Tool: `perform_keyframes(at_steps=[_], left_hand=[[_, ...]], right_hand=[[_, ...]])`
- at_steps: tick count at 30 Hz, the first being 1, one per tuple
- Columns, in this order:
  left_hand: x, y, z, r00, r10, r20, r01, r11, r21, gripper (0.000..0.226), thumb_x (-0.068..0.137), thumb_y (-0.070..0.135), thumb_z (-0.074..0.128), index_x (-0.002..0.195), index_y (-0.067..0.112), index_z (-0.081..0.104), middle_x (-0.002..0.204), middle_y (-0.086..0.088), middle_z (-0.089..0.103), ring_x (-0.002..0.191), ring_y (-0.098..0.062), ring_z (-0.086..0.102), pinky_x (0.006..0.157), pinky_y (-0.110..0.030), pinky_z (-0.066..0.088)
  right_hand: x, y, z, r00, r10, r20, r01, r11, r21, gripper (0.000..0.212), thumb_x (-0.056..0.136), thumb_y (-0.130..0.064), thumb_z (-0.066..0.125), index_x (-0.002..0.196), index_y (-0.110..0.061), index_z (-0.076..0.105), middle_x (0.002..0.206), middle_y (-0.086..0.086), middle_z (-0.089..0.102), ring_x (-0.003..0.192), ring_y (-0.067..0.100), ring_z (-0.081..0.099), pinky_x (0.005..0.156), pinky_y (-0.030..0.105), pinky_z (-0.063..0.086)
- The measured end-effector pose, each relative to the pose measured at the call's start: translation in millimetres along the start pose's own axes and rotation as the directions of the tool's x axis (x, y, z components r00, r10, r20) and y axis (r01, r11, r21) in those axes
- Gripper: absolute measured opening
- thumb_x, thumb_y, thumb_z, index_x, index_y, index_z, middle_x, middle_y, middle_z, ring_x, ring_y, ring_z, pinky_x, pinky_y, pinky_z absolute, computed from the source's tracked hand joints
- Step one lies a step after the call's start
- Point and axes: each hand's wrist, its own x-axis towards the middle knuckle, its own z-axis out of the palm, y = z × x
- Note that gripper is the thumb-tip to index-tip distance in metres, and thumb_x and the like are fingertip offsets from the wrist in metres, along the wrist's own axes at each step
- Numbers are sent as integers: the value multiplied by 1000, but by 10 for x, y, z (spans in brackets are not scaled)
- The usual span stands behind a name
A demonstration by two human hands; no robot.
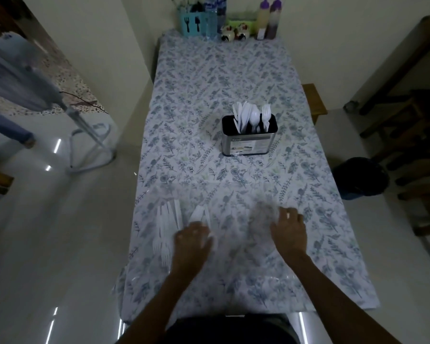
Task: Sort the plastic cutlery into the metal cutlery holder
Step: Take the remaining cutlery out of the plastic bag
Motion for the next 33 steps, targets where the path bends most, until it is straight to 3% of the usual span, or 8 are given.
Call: perform_keyframes(at_steps=[2,5,10,13,19,23,29,33], left_hand=[[-87,-444,-196,946,-322,-39,322,947,-7,22,92,32,67,109,18,70,121,-8,65,108,-28,64,90,-50,49],[-240,-1041,-374,733,-677,63,679,733,-28,38,89,33,73,118,9,66,121,-20,62,108,-42,61,94,-53,49],[-336,-1339,-482,671,-724,159,736,626,-257,46,92,22,73,125,-5,57,115,-22,65,107,-41,64,82,-38,46],[-303,-1332,-485,669,-713,211,739,609,-289,34,96,33,66,100,0,66,92,-14,68,92,-37,69,75,-38,48],[-281,-1249,-542,706,-684,186,695,618,-366,47,102,38,55,71,5,70,69,-12,71,67,-30,68,63,-32,47],[-276,-1403,-466,658,-718,227,738,555,-384,36,101,35,55,82,8,71,81,-9,72,78,-30,70,74,-38,55],[-251,-1630,-367,579,-774,256,773,421,-476,22,80,35,59,84,16,69,89,-11,75,86,-34,72,85,-53,60],[-200,-1526,-512,561,-805,192,785,443,-434,13,89,21,64,90,11,72,98,-13,72,94,-35,67,88,-44,55]], right_hand=[[-82,50,41,999,27,-20,-27,1000,9,40,77,-21,80,108,-1,64,102,25,62,88,42,61,67,45,57],[-153,85,85,1000,-1,-29,0,1000,-28,28,82,-24,76,96,-4,64,87,21,62,75,36,61,61,40,54],[-146,60,12,1000,-12,14,13,990,-138,21,89,-27,66,99,-9,65,92,13,63,81,29,61,64,37,55],[-132,30,-19,1000,-12,19,15,988,-151,11,92,-22,62,94,-11,64,84,9,64,74,24,62,60,34,54],[-105,-49,-44,988,153,19,-154,976,156,14,99,-10,48,104,-4,59,98,15,68,90,30,67,68,32,47],[-52,-118,-92,989,143,41,-149,956,253,15,95,-12,54,104,-7,64,102,16,64,91,29,63,75,36,50],[18,-85,-352,970,188,151,-241,734,635,7,94,-15,62,95,-12,68,96,5,71,87,21,61,77,30,43],[47,42,-598,920,187,345,-387,273,881,11,90,-2,68,91,-13,69,98,14,76,79,21,62,69,30,46]])
